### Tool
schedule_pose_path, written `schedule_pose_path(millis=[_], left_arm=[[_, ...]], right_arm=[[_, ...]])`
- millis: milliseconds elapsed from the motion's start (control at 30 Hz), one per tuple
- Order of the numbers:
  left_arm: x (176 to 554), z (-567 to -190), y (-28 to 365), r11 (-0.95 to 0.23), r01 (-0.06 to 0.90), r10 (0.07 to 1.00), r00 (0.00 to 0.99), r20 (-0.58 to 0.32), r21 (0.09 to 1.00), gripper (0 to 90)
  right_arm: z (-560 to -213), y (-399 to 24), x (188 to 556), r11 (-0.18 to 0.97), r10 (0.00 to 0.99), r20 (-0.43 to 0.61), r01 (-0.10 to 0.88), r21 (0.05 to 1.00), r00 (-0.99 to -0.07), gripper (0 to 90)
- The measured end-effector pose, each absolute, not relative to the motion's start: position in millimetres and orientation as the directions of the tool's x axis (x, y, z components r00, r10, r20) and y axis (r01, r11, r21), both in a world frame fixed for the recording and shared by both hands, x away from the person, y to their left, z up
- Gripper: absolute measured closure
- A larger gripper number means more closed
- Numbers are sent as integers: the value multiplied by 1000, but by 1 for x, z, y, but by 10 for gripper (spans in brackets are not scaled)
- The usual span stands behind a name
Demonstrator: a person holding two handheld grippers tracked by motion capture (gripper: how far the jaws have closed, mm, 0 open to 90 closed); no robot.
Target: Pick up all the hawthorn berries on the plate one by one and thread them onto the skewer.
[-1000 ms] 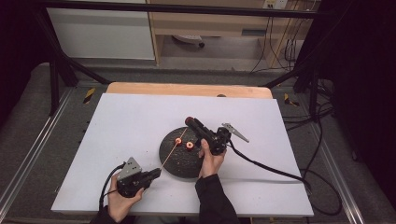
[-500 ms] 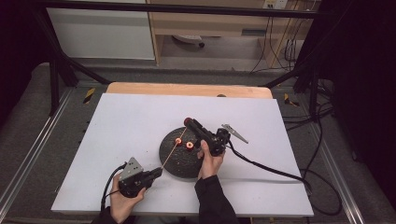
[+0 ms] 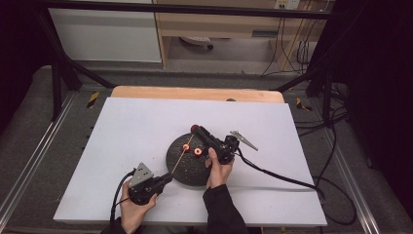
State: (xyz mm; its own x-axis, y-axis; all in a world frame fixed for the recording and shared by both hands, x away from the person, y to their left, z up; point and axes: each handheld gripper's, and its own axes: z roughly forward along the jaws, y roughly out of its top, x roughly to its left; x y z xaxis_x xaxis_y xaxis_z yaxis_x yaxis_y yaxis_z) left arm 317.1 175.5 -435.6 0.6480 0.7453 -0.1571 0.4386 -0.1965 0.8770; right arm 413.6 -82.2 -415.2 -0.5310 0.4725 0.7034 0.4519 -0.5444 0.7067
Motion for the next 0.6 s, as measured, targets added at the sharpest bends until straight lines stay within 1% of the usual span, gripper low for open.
schedule_pose_path(millis=[400,600], left_arm=[[332,-423,165,-185,450,749,640,-171,874,886],[340,-417,157,-184,439,741,650,-170,879,886]], right_arm=[[-418,-81,409,-515,486,689,461,722,-537,631],[-417,-81,405,-496,495,675,461,736,-547,632]])
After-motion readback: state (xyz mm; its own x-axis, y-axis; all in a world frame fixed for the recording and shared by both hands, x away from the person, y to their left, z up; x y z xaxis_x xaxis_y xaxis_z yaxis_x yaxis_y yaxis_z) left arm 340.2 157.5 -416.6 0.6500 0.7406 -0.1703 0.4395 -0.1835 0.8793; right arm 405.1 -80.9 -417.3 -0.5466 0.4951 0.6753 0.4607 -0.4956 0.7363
